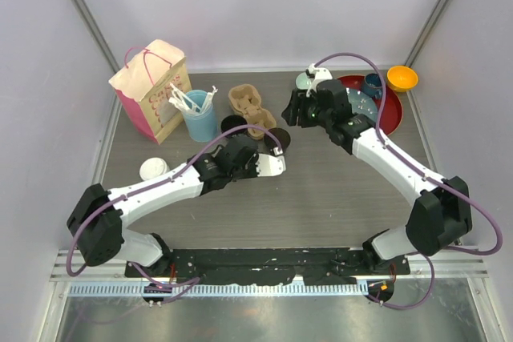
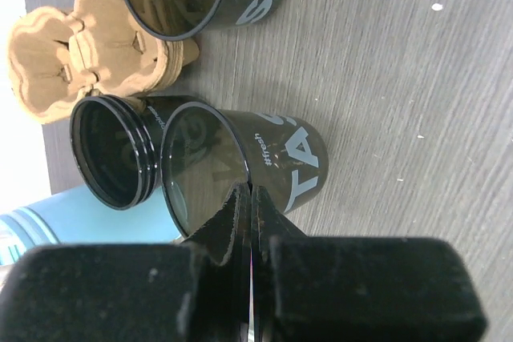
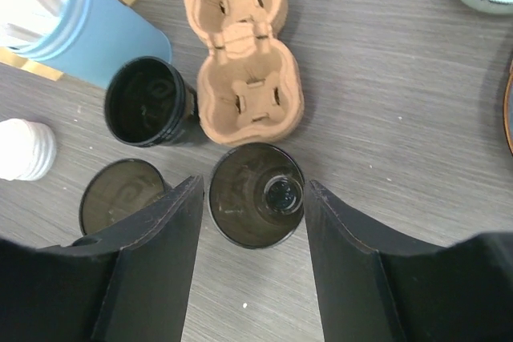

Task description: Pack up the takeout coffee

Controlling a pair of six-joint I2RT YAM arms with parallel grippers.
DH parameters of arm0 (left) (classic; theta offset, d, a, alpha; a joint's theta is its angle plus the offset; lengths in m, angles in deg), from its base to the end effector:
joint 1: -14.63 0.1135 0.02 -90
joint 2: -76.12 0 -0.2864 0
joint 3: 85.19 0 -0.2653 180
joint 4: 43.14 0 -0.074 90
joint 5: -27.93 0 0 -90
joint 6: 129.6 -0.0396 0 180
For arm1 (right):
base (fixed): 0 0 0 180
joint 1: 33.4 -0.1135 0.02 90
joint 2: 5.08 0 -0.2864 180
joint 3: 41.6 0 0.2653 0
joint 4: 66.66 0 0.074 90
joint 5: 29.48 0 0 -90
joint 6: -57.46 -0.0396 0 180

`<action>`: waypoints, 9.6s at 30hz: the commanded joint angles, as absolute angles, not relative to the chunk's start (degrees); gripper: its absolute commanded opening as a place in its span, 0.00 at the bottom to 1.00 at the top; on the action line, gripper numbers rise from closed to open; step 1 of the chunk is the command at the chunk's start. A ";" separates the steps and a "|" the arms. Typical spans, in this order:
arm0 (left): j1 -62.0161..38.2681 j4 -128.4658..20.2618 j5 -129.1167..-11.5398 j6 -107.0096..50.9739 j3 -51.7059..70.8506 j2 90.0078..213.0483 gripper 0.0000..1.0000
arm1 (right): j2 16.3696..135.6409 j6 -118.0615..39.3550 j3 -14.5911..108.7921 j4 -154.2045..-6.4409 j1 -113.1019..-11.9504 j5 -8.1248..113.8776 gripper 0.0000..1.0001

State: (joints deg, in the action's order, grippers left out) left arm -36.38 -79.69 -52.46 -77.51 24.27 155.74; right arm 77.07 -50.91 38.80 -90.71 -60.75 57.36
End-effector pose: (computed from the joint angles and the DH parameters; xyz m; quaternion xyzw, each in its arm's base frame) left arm 0.1998 -0.2363 0.2725 0.6237 0.6807 0.0341 0.3827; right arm 0.3083 0.1619 0.3397 -0.0809 0.8431 0.2279 0.4804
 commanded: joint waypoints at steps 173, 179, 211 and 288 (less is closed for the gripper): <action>16.82 -94.08 -64.70 -75.63 27.34 159.44 0.26 | 80.27 -33.86 44.77 -114.53 -67.59 63.77 0.75; 16.91 -93.91 -64.71 -75.54 27.51 160.23 0.27 | 80.44 -33.77 44.59 -114.53 -67.59 63.59 0.75; 16.82 -99.53 -63.56 -73.52 23.65 152.94 0.00 | 80.71 -33.42 44.68 -114.97 -67.59 61.92 0.75; -34.24 -112.02 -55.39 -71.68 -6.15 176.67 0.00 | 73.94 -37.99 41.69 -113.48 -58.36 55.33 0.75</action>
